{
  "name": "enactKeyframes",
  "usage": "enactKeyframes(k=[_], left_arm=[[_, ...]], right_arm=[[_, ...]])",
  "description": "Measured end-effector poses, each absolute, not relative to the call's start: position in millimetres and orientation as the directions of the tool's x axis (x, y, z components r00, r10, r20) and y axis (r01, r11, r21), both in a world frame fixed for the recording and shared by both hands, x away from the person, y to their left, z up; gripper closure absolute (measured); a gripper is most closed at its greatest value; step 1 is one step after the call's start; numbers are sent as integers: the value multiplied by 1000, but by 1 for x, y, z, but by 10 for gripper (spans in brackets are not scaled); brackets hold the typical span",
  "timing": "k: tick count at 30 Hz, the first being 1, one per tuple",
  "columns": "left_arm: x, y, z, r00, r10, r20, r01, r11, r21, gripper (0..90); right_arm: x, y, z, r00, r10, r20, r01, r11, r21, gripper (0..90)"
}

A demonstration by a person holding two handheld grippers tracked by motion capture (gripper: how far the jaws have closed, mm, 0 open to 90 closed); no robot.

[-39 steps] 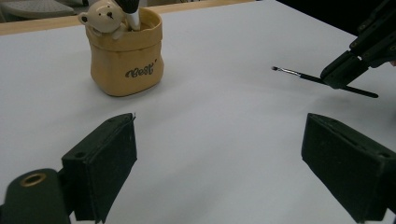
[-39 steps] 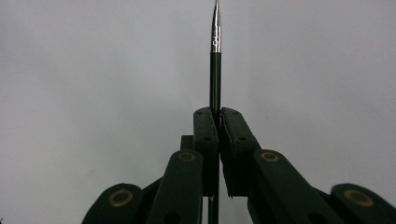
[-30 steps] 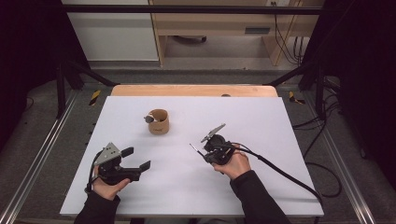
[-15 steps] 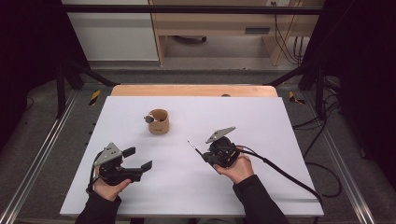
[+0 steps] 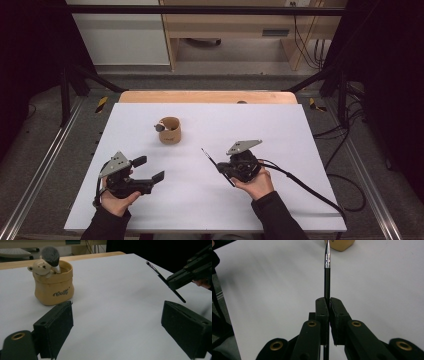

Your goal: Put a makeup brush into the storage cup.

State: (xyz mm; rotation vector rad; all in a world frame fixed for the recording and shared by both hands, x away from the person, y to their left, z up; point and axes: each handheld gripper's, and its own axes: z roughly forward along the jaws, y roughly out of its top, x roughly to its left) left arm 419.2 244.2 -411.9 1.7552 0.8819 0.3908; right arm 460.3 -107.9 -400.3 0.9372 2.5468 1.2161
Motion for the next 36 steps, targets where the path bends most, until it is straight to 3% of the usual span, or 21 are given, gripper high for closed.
enactKeyframes(k=[36], left_arm=[[427, 209, -375, 718, 676, -165, 303, -90, 949, 102]], right_arm=[[447, -114, -387, -811, 569, 138, 386, 341, 857, 857]])
